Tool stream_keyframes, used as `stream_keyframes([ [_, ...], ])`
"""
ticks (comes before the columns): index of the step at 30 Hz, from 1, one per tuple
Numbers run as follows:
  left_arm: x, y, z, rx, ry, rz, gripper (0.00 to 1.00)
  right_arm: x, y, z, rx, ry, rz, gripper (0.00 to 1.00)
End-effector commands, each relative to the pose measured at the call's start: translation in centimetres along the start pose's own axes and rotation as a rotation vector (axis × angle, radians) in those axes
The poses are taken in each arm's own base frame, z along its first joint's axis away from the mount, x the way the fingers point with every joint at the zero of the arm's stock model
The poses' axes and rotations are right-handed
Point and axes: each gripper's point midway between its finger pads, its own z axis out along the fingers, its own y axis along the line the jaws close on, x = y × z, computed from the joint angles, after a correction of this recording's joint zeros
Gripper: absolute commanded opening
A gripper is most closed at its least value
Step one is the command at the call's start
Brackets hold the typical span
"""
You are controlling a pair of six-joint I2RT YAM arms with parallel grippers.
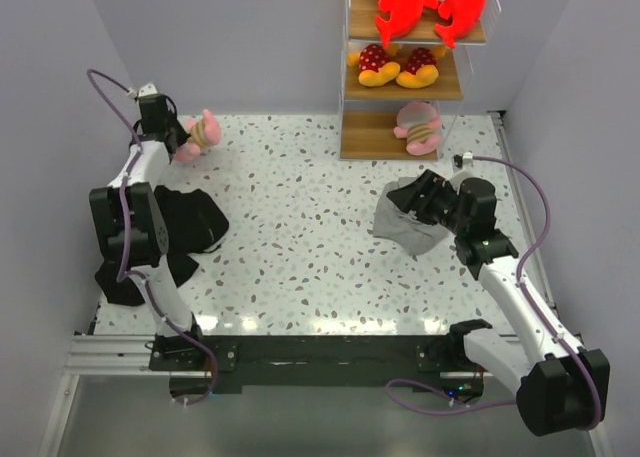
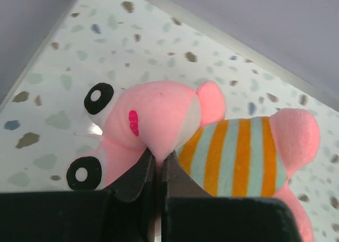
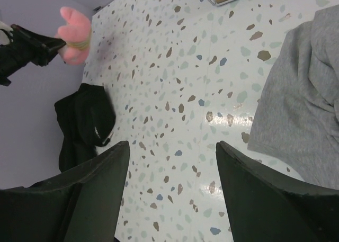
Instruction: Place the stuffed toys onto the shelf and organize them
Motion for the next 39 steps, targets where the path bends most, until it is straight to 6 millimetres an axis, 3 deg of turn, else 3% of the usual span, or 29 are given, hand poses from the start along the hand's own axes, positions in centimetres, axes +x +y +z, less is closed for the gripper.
stream_keyframes([
  [1,-2.2,-9.8,-6.3,0.318,-0.091,0.123,0.00,-1.3,2.0,-1.5,-0.044,-0.014,-0.095,0.70],
  [4,-0.1,-14.2,-10.3,0.480,-0.058,0.222,0.00,-1.1,2.0,-2.3,-0.037,-0.001,-0.149,0.71],
  [5,1.2,-14.8,-11.2,0.526,-0.030,0.242,0.00,-1.0,1.9,-2.4,-0.027,0.004,-0.159,0.71],
  [6,1.8,-16.3,-13.4,0.627,-0.015,0.279,0.00,-0.6,1.5,-2.6,-0.009,0.021,-0.164,0.71],
  [7,2.4,-16.5,-14.3,0.649,-0.005,0.296,0.00,-1.1,1.4,-3.0,0.006,0.005,-0.184,0.71],
  [8,4.5,-15.9,-14.6,0.656,0.027,0.314,0.00,-1.1,1.5,-3.3,0.008,0.003,-0.190,0.71],
  [9,4.3,-16.2,-16.7,0.688,-0.007,0.338,0.00,-1.2,1.4,-3.5,0.014,0.001,-0.195,0.71],
  [10,4.9,-16.1,-17.3,0.697,-0.012,0.354,0.00,-1.2,1.5,-3.8,0.011,-0.004,-0.200,0.71],
  [11,6.8,-15.3,-17.6,0.690,0.015,0.374,0.00,-1.5,2.0,-4.4,-0.004,-0.029,-0.207,0.71],
  [12,7.0,-15.3,-18.6,0.685,-0.001,0.403,0.00,-1.6,2.2,-4.5,-0.016,-0.044,-0.209,0.71],
  [17,12.4,-15.5,-20.5,0.696,0.140,0.574,0.00,-1.2,2.4,-4.6,-0.043,-0.057,-0.179,0.71],
  [24,18.4,-18.5,-23.3,0.801,0.154,0.838,0.00,-0.8,1.5,-4.2,-0.007,-0.031,-0.182,0.70],
  [30,24.1,-19.6,-23.3,0.859,0.295,0.963,0.00,-1.0,1.4,-4.8,0.003,-0.056,-0.191,0.70],
  [35,26.6,-20.3,-24.4,0.926,0.339,1.017,0.03,-0.9,1.3,-5.2,0.004,-0.056,-0.219,0.69],
  [38,26.9,-20.4,-24.6,0.931,0.327,1.035,0.11,-0.9,1.2,-5.3,0.010,-0.059,-0.228,0.69],
  [39,27.0,-20.4,-24.5,0.930,0.329,1.034,0.18,-0.8,1.1,-5.4,0.014,-0.058,-0.225,0.69],
])
